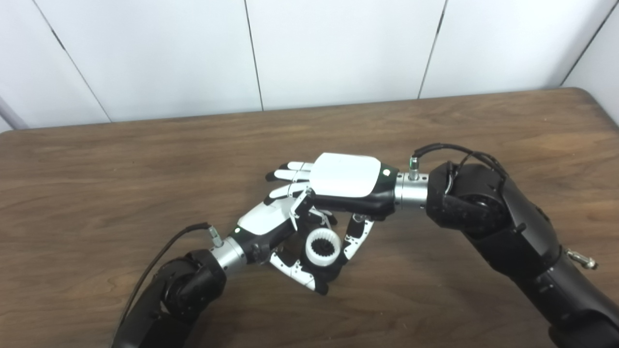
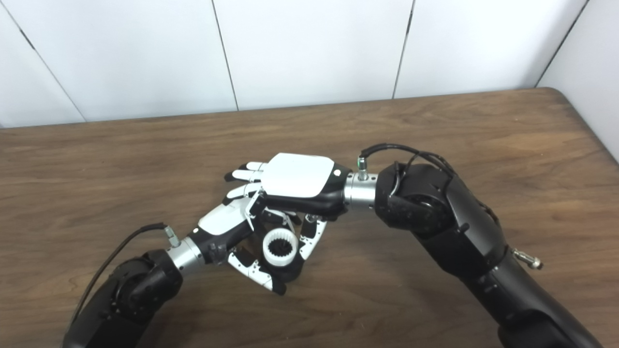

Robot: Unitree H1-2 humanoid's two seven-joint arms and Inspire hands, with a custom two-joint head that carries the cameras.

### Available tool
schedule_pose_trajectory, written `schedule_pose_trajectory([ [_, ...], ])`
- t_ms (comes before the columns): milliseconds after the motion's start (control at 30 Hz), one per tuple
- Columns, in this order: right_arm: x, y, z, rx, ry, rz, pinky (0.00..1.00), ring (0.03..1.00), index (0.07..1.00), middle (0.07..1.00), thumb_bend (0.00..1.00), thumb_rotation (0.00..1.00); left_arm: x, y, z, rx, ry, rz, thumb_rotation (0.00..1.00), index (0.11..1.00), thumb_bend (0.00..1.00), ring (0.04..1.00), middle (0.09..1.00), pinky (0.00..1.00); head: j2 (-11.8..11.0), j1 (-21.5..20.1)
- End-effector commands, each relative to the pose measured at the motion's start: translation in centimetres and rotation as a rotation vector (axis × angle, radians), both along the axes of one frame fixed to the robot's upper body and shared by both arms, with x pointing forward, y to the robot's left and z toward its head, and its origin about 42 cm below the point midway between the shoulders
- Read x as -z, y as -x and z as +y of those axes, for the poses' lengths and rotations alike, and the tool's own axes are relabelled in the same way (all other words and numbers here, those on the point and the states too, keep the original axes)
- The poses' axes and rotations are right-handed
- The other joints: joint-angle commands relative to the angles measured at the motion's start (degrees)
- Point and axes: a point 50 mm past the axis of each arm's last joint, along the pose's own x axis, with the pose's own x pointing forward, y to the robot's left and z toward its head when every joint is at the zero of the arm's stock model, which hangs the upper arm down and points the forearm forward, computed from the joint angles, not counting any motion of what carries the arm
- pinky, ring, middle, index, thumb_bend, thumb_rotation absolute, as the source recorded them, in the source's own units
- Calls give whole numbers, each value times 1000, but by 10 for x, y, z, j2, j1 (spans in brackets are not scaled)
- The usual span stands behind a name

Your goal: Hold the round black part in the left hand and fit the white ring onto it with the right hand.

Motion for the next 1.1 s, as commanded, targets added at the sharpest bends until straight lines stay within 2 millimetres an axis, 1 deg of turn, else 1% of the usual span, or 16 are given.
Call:
schedule_pose_trajectory([
  [0,-14,-2,-2,-17,-36,-45,1000,1000,482,889,525,141,-18,-4,-2,4,44,-62,60,481,524,978,773,1000,1,1],
  [367,-14,-8,-10,5,-29,-38,1000,1000,481,888,525,139,-19,-4,-1,1,38,-65,62,481,524,954,777,1000,3,0],
  [533,-12,-11,-12,15,-33,-40,1000,1000,482,889,525,140,-19,-3,-2,5,44,-69,61,481,524,974,781,1000,4,1],
  [733,-11,-16,-12,20,-32,-48,1000,1000,483,882,525,141,-19,-2,-2,9,48,-68,61,481,524,1000,786,1000,6,1],
  [1067,-6,-15,-8,9,-49,-39,1000,1000,482,881,525,142,-20,-1,-3,-4,39,-59,63,480,524,984,786,1000,8,3],
])
